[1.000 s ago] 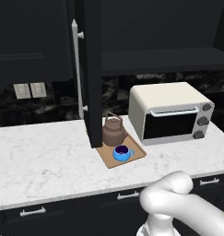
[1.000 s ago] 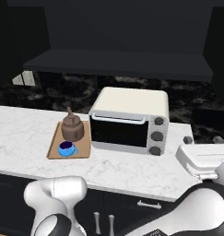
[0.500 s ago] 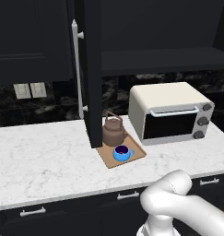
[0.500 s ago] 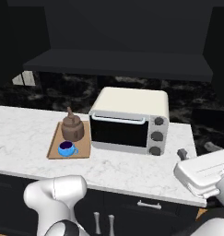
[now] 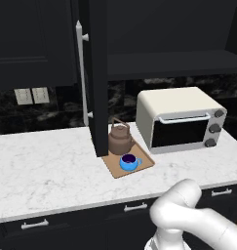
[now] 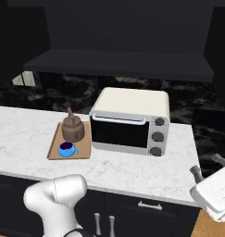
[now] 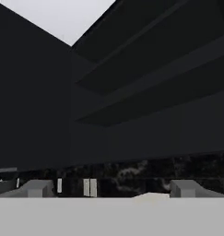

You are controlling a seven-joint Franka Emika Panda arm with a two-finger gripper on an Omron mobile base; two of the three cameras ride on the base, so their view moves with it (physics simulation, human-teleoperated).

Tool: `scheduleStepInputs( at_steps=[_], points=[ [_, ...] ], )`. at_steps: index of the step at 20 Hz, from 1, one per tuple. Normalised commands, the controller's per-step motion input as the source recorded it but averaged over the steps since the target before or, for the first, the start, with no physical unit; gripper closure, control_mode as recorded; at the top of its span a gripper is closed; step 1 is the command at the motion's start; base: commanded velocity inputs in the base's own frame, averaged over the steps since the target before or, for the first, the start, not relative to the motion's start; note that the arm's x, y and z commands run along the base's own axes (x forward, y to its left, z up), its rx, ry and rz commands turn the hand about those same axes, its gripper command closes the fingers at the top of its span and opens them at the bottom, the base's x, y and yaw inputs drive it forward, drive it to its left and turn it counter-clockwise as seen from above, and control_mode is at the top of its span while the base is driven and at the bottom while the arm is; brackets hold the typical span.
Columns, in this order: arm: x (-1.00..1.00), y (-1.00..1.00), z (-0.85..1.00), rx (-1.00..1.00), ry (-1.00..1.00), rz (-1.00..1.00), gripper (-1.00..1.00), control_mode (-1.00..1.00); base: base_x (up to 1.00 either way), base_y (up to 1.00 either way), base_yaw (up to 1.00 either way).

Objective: Pick the kettle from the counter and place it on the tray. Then pick the mug from the cabinet and place it on the tray. Then close the cabinet doors.

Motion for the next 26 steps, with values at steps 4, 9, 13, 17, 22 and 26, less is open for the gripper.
scheduleStepInputs(
  at_steps=[4,9,13,17,22,26],
  points=[
    [0.06,-0.61,0.09,0.02,-0.16,0.08,-1.0,-1.0,0.0,0.0,0.0],
    [0.05,-0.75,-0.02,0.0,-0.03,0.02,-1.0,-1.0,0.0,0.0,0.0],
    [0.04,-0.71,0.02,0.0,0.0,0.0,-1.0,-1.0,0.0,0.0,0.0],
    [0.01,-0.35,0.38,0.0,-0.09,0.0,-1.0,-1.0,0.0,0.0,0.0],
    [0.0,0.03,0.58,-0.07,-0.27,0.01,-1.0,-1.0,0.0,0.0,0.0],
    [0.0,0.36,0.57,-0.2,-0.35,0.09,-1.0,-1.0,0.0,0.0,0.0]
  ],
)
